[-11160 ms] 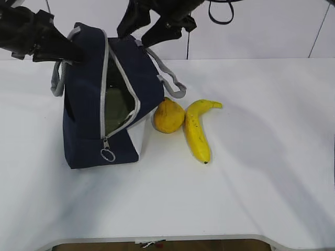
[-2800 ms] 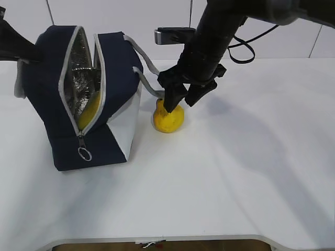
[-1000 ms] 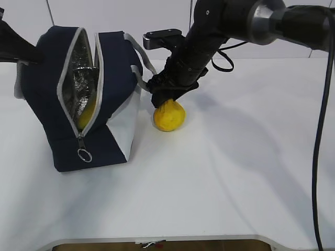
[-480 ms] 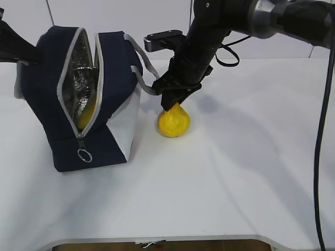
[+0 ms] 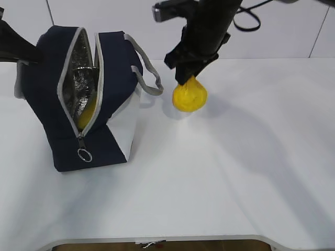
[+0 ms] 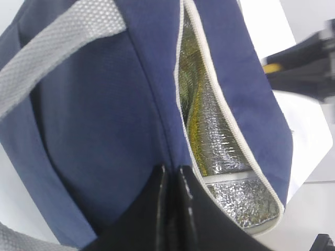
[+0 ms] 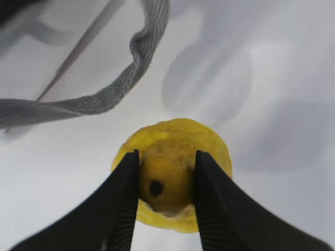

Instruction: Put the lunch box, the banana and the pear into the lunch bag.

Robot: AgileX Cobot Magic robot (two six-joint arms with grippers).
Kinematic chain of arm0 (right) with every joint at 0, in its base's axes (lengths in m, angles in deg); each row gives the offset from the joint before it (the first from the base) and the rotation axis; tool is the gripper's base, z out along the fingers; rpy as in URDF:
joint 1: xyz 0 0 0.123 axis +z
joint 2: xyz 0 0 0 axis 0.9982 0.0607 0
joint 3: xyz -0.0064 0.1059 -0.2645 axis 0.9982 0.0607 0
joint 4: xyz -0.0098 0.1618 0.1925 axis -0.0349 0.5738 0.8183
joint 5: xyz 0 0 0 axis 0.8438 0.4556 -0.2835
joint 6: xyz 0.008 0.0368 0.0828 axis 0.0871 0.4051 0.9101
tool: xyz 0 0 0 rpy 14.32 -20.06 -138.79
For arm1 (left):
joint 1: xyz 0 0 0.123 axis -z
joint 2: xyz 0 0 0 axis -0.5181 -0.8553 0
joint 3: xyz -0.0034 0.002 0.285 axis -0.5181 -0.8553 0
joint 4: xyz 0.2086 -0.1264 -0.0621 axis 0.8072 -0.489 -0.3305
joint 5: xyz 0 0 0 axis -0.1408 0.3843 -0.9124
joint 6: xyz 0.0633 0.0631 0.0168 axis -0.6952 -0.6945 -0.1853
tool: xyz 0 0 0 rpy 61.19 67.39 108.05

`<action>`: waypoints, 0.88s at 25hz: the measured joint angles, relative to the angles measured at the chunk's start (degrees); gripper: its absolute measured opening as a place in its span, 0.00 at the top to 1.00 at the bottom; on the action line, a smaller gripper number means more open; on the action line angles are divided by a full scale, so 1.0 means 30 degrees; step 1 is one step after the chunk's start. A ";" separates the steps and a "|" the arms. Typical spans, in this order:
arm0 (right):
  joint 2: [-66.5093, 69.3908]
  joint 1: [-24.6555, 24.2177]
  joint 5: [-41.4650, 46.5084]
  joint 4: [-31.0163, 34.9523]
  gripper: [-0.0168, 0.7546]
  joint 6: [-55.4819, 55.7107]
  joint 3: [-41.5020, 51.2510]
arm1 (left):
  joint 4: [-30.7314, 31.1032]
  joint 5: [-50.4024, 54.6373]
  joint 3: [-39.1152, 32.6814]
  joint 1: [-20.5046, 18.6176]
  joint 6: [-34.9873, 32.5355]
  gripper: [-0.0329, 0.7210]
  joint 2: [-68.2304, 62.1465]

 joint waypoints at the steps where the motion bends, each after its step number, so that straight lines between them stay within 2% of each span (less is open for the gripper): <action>1: -0.0496 0.0000 0.0032 -0.0042 0.63 0.0071 0.0000 | -0.0037 0.0000 0.0000 0.0000 0.0000 0.95 0.0000; 4: -0.2316 0.0000 0.0152 0.0280 0.63 0.0167 -0.0047 | -0.0108 0.0000 0.0000 0.0000 0.0000 0.95 0.0000; 6: -0.3082 0.0000 0.0193 0.1471 0.63 0.0180 -0.0191 | -0.0347 0.0000 0.0000 0.0000 0.0000 0.95 0.0000; 13: -0.2532 0.0000 -0.2276 0.9031 0.63 -0.1276 -0.0633 | -0.2970 0.0515 0.0000 0.0000 0.0006 0.95 0.0000; 16: -0.1630 0.0000 -0.2859 1.1188 0.63 -0.2087 -0.0633 | -0.3523 0.0554 0.0000 0.0034 0.0040 0.95 0.0000; 22: 0.0087 0.0000 -0.3900 1.2568 0.62 -0.2472 -0.0633 | -0.3635 0.0554 0.0000 0.0034 0.0040 0.95 0.0000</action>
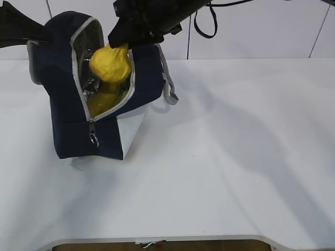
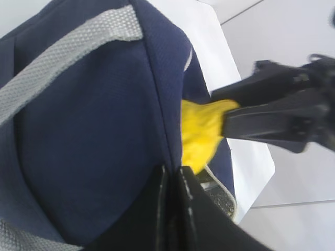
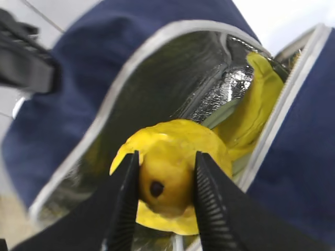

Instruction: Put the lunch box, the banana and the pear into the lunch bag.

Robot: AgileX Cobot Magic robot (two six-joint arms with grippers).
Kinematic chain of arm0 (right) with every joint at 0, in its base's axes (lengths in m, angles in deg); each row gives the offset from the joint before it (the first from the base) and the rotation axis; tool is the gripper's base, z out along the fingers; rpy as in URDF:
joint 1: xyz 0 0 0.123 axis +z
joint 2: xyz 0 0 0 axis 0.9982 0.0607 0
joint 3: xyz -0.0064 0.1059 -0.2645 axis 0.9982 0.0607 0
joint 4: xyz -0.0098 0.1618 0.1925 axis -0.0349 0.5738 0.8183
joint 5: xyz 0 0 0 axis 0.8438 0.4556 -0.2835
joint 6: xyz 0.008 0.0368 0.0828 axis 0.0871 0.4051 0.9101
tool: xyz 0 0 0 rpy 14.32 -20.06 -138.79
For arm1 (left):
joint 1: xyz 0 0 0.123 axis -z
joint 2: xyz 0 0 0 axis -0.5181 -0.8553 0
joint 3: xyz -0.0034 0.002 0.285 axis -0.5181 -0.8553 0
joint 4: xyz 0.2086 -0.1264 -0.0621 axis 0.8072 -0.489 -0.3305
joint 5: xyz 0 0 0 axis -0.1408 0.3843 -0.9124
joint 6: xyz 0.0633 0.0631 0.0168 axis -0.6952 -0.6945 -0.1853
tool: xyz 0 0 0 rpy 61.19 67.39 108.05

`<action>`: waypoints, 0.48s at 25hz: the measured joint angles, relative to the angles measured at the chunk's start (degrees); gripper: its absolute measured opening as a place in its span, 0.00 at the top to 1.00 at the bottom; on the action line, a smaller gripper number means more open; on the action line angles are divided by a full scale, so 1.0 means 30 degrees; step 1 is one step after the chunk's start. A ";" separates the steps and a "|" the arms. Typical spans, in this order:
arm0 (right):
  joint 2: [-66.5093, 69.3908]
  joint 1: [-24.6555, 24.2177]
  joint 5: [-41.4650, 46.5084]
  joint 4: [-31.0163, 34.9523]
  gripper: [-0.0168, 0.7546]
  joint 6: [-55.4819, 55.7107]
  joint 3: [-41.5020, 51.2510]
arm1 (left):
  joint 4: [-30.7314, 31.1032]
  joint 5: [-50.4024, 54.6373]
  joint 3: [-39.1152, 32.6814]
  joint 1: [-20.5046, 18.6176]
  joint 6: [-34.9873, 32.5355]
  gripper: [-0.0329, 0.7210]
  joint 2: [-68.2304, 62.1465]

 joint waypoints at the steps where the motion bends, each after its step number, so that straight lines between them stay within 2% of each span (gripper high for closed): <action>1: 0.0221 0.0000 -0.0039 0.0063 0.60 0.0002 0.0000 | 0.0000 0.0000 0.0000 0.0000 0.0000 0.95 0.0000; 3: 0.0515 0.0000 -0.0082 0.0137 0.52 0.0002 0.0000 | -0.0047 0.0000 0.0000 0.0000 0.0000 0.95 0.0000; 7: 0.0521 0.0000 -0.0063 0.0326 0.28 0.0002 -0.0252 | -0.0138 0.0000 0.0000 0.0000 0.0000 0.95 0.0000; 9: 0.0521 0.0000 0.0329 0.0326 0.25 0.0002 -0.0779 | -0.0138 0.0000 0.0000 0.0000 0.0000 0.95 0.0000; 12: 0.0471 0.0000 0.1305 -0.0337 0.24 0.0120 -0.1718 | -0.0138 0.0000 0.0000 0.0000 0.0000 0.95 0.0000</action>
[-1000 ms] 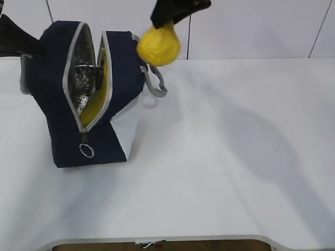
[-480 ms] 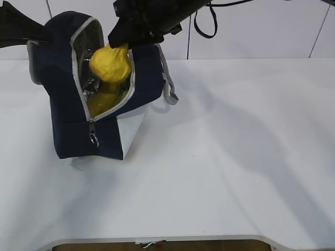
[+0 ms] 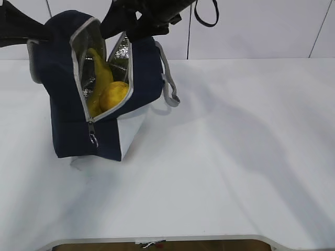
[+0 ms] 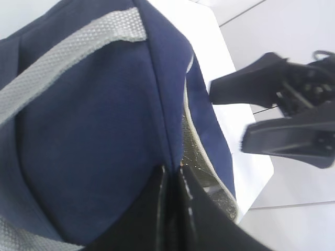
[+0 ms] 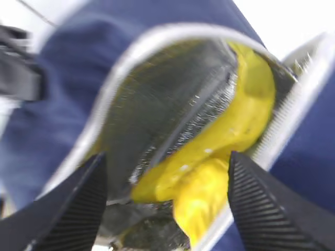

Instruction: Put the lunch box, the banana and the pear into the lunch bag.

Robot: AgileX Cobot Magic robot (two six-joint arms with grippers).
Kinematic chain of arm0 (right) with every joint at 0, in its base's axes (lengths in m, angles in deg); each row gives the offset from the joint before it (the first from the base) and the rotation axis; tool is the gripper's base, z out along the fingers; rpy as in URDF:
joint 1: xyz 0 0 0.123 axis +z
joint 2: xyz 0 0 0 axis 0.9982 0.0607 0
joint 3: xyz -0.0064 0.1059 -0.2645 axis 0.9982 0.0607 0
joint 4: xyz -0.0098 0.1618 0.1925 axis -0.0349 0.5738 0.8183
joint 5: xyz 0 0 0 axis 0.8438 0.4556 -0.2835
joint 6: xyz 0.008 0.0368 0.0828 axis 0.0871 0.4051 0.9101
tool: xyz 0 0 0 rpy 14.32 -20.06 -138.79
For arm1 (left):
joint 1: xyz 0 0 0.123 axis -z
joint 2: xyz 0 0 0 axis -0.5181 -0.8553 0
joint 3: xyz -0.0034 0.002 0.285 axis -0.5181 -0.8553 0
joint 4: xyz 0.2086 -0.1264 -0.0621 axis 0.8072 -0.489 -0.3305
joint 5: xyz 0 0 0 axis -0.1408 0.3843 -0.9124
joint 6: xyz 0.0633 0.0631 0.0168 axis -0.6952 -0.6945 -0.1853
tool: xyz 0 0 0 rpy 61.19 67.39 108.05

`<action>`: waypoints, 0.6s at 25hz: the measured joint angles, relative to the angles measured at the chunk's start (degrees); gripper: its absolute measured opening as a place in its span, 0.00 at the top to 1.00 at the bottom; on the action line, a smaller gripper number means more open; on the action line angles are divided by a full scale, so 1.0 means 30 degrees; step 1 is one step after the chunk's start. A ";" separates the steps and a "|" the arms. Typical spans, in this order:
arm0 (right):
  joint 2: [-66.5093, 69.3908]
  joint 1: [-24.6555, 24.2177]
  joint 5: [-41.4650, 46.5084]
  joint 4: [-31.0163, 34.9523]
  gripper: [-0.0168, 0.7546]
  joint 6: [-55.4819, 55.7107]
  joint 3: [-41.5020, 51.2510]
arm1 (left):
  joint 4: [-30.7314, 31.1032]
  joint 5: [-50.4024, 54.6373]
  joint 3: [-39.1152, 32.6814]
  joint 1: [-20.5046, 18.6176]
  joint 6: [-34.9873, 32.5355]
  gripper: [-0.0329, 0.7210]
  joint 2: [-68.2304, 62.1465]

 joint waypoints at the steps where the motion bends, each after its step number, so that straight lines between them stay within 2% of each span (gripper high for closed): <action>1: -0.0142 0.0000 0.0330 -0.0583 0.24 0.0218 -0.0157 | 0.0000 0.0000 0.0000 0.0000 0.0000 0.95 0.0000; 8: -0.0589 0.0000 0.2142 -0.6870 0.24 0.3174 -0.0311 | 0.0000 0.0000 0.0000 0.0000 0.0000 0.95 0.0000; 11: -0.0589 0.0000 0.2183 -0.7689 0.24 0.4275 -0.0311 | 0.0000 0.0000 0.0000 0.0000 0.0000 0.95 0.0000; 15: -0.0466 0.0000 0.2183 -0.7387 0.24 0.4961 -0.0311 | 0.0034 0.0000 0.0000 0.0000 0.0000 0.95 0.0000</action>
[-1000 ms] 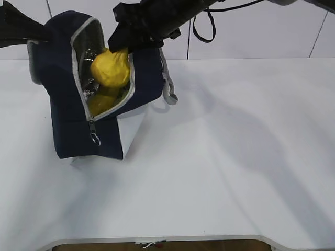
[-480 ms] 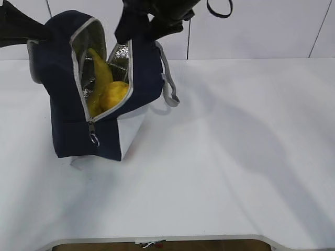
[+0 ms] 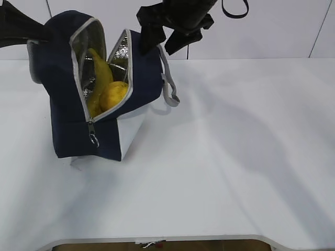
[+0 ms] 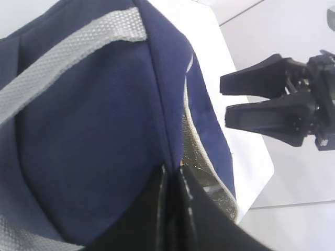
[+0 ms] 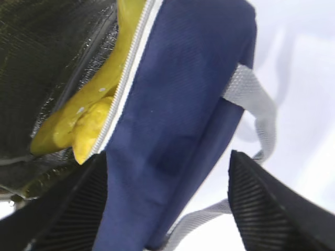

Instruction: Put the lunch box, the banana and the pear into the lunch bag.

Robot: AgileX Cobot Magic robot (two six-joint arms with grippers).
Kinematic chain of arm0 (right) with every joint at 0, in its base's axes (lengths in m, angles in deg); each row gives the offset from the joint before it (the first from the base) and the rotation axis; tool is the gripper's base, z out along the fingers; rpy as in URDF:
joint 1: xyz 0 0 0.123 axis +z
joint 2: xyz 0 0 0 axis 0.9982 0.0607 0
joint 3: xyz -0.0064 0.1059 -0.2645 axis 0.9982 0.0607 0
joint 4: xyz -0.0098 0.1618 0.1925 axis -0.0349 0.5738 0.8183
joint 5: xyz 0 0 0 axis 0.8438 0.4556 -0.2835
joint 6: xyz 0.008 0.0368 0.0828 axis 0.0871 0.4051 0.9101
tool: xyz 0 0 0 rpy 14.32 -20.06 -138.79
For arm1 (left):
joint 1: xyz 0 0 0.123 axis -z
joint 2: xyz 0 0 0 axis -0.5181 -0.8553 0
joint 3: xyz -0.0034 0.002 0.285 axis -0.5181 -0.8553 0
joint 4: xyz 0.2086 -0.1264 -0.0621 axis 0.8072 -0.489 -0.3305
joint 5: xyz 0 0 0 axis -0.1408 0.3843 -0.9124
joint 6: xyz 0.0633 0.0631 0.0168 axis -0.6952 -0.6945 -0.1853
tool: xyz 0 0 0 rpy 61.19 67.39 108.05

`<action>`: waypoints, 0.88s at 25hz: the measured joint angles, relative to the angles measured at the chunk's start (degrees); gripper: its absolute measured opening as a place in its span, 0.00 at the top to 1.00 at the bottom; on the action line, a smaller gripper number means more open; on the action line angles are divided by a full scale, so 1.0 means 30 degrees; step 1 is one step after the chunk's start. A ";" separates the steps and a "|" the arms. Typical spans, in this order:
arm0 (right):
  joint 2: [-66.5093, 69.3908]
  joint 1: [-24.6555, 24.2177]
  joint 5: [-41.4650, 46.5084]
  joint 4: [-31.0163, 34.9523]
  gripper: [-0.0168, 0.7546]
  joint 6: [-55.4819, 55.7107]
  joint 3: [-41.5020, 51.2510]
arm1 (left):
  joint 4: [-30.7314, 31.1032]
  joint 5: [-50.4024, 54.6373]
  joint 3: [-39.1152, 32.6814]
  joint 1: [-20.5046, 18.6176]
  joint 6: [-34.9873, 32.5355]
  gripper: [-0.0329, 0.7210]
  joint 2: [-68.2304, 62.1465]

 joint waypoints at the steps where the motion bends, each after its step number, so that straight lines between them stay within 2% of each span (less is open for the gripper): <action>1: 0.0129 0.0000 0.0000 0.0184 0.24 0.0041 0.0000 | 0.0000 0.0000 0.0000 0.0000 0.0000 0.95 0.0000; 13: 0.1098 0.0000 -0.0534 0.0350 0.24 0.0120 0.0000 | 0.0000 0.0000 0.0000 0.0000 0.0000 0.96 0.0000; 16: 0.1369 0.0000 -0.0566 0.0598 0.27 0.0120 0.0000 | 0.0000 0.0000 0.0000 0.0000 0.0000 0.96 0.0000; 19: 0.1399 0.0000 -0.0566 0.0854 0.40 0.0120 0.0000 | 0.0034 0.0000 0.0000 0.0000 0.0000 0.96 0.0000; 22: 0.1399 0.0000 -0.0281 0.0871 0.68 0.0120 0.0000 | 0.0162 0.0000 0.0000 0.0000 0.0000 0.96 0.0000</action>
